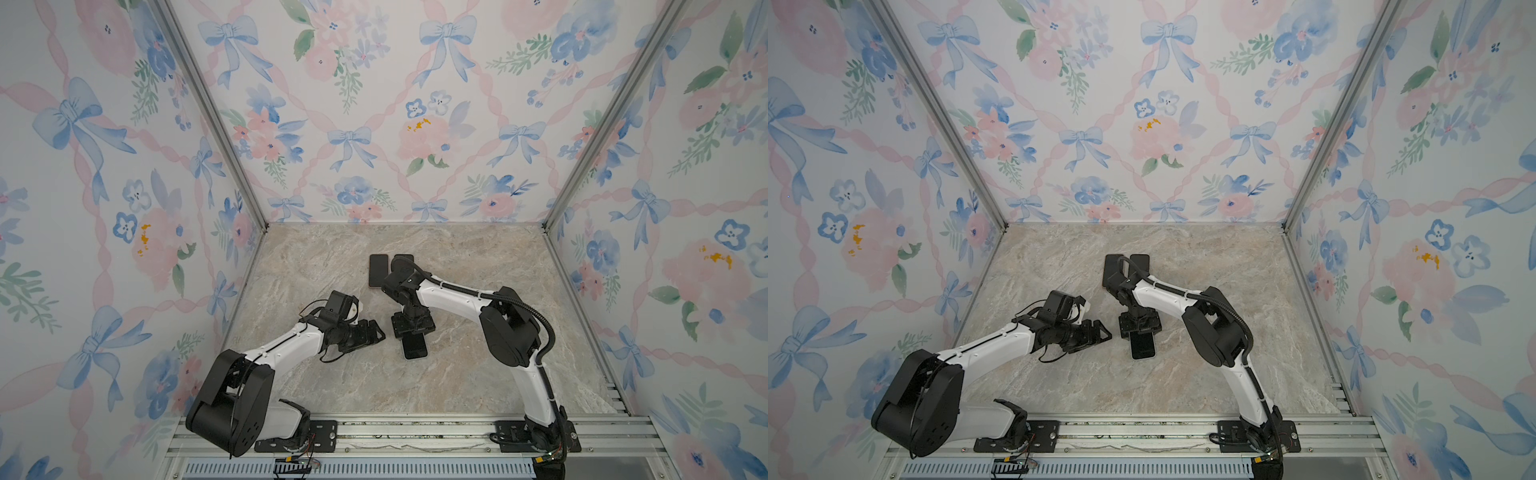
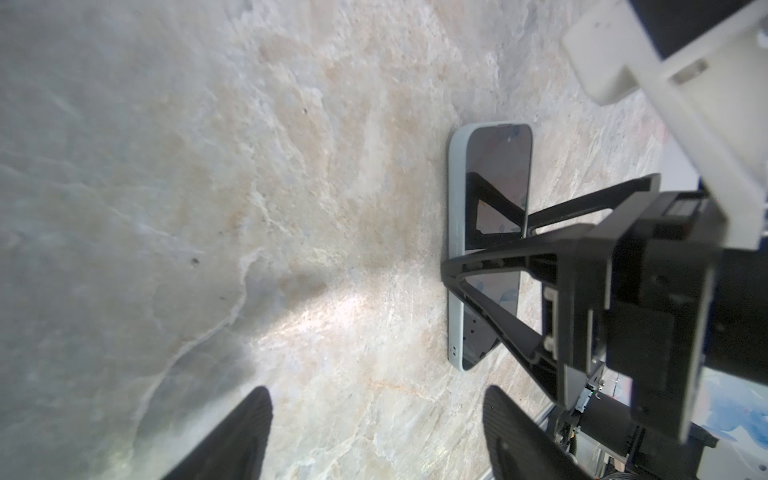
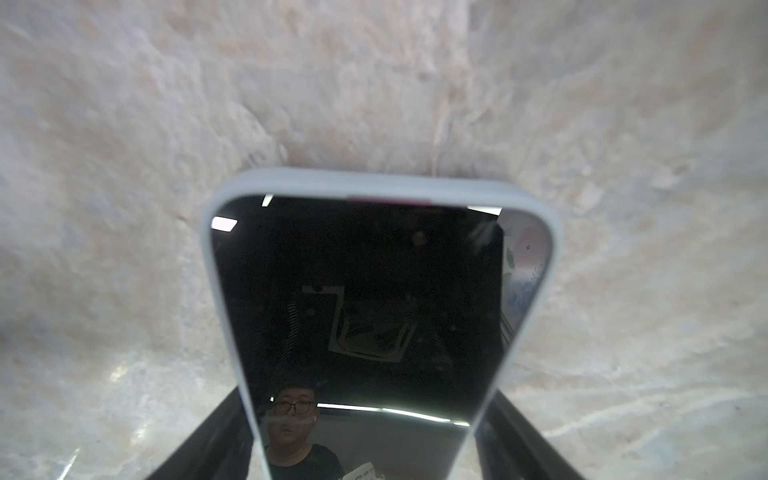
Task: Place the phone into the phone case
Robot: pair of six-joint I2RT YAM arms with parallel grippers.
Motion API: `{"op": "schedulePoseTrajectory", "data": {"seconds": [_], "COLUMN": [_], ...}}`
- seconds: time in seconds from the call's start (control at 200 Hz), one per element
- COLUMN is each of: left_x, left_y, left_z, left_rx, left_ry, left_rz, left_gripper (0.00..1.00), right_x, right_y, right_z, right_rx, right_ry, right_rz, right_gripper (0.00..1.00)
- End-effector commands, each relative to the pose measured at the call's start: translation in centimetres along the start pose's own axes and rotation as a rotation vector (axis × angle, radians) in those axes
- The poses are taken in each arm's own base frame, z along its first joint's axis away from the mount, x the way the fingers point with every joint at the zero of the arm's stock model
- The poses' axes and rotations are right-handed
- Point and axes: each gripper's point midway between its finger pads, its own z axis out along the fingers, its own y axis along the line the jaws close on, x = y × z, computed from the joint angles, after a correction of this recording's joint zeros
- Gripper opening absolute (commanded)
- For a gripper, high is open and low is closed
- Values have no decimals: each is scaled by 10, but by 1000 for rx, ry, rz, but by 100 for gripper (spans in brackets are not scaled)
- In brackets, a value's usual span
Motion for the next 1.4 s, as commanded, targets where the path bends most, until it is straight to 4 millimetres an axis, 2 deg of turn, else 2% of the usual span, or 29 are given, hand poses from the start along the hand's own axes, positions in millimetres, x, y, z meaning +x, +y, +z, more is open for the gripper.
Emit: {"op": "schedulePoseTrajectory", "data": {"seconds": [0.0, 0.15, 0.31, 0.325, 0.345, 0.455, 0.645, 0.835, 0.99, 1.22, 1.395], "left_x": [1, -8, -20, -30, -34, -48, -74, -99, -110, -115, -113], "left_y": [1, -10, -23, -33, -36, -48, -68, -80, -85, -83, -78], "left_z": [0, -1, 2, 0, 0, 5, 20, 34, 44, 51, 52], "left_rx": [1, 24, 36, 51, 54, 44, 30, 33, 32, 24, 19], "left_ry": [15, 9, 9, -9, -13, -9, -6, -12, -3, 8, 15], "left_rz": [3, 15, 28, 43, 47, 67, 98, 106, 118, 123, 117], "left_gripper": [88, 88, 92, 92, 93, 97, 98, 98, 98, 98, 98], "right_x": [0, -12, -31, -34, -36, -56, -98, -140, -168, -195, -206], "right_y": [-8, -20, -45, -48, -51, -70, -100, -126, -139, -150, -153], "right_z": [-2, -25, -45, -47, -49, -61, -75, -76, -72, -63, -61], "right_rx": [0, 14, 31, 30, 30, 27, 29, 37, 22, 7, 4], "right_ry": [2, -52, -93, -99, -104, -134, -184, -215, -235, -272, -303], "right_rz": [24, 35, 60, 65, 69, 91, 122, 151, 177, 197, 211], "right_gripper": [74, 71, 70, 69, 69, 69, 68, 68, 68, 67, 66]}}
